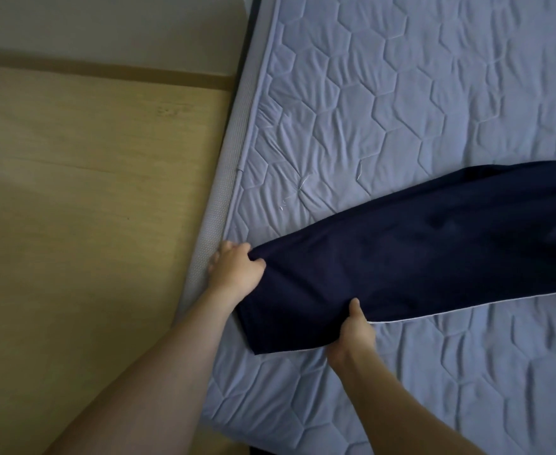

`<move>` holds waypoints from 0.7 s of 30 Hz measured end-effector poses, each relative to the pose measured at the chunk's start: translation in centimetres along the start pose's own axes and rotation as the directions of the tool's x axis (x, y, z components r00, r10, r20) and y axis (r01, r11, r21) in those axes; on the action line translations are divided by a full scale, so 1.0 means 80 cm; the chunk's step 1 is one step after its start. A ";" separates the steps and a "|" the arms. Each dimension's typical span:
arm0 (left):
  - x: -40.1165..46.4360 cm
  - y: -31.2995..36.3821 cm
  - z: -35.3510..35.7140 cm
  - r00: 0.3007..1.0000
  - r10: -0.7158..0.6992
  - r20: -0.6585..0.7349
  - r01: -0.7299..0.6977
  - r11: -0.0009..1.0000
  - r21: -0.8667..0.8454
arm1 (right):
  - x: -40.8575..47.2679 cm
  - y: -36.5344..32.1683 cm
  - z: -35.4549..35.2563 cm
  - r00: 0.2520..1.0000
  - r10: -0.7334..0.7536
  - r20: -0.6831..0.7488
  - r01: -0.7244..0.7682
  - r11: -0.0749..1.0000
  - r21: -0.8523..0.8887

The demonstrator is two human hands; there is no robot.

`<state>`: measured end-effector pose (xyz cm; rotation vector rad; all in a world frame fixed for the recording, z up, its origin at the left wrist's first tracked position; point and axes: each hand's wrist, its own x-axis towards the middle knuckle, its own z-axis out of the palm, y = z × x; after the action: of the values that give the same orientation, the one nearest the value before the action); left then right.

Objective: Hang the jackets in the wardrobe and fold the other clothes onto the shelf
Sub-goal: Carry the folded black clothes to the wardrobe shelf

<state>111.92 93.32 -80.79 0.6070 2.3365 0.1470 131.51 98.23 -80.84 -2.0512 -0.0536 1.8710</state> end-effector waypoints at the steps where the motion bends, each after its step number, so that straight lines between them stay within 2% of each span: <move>1: -0.003 -0.004 -0.004 0.999 -0.013 0.041 0.021 0.981 -0.190 | -0.002 0.003 -0.002 0.998 -0.009 -0.061 0.006 0.998 -0.060; 3: -0.016 -0.015 -0.016 0.993 -0.052 0.107 0.100 0.851 -0.516 | -0.010 0.012 -0.002 0.987 -0.016 -0.159 -0.011 0.986 -0.167; 5: -0.031 -0.036 -0.027 0.981 -0.119 0.156 0.192 0.731 -0.655 | -0.026 0.028 0.000 0.980 0.007 -0.197 -0.054 0.970 -0.237; 7: -0.047 -0.065 -0.044 0.963 -0.221 0.154 0.261 0.619 -0.741 | -0.050 0.054 0.008 0.988 0.090 -0.128 -0.121 0.957 -0.265; 9: -0.067 -0.102 -0.071 0.922 -0.361 0.143 0.328 0.529 -0.782 | -0.081 0.085 0.020 0.970 0.242 -0.009 -0.238 0.944 -0.230; 12: -0.101 -0.153 -0.118 0.825 -0.540 0.166 0.425 0.399 -0.812 | -0.137 0.135 0.038 0.858 0.476 0.193 -0.440 0.875 -0.202; 13: -0.111 -0.160 -0.134 0.811 -0.558 0.175 0.445 0.393 -0.805 | -0.156 0.149 0.043 0.818 0.527 0.232 -0.487 0.848 -0.209; 14: -0.118 -0.163 -0.149 0.820 -0.550 0.157 0.445 0.442 -0.778 | -0.173 0.160 0.046 0.795 0.554 0.248 -0.510 0.831 -0.223; 17: -0.128 -0.139 -0.196 0.922 -0.377 0.086 0.358 0.747 -0.560 | -0.205 0.169 0.051 0.787 0.566 0.245 -0.510 0.821 -0.257; 19: -0.133 -0.103 -0.221 0.958 -0.261 0.116 0.284 0.826 -0.487 | -0.212 0.148 0.048 0.849 0.492 0.194 -0.449 0.864 -0.228; 21: -0.138 -0.055 -0.234 0.970 -0.154 0.188 0.229 0.834 -0.502 | -0.204 0.105 0.038 0.946 0.323 0.034 -0.315 0.938 -0.144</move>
<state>104.79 85.51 -61.31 0.1032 2.0740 0.6037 124.80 86.72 -67.84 -2.2050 0.1510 2.1735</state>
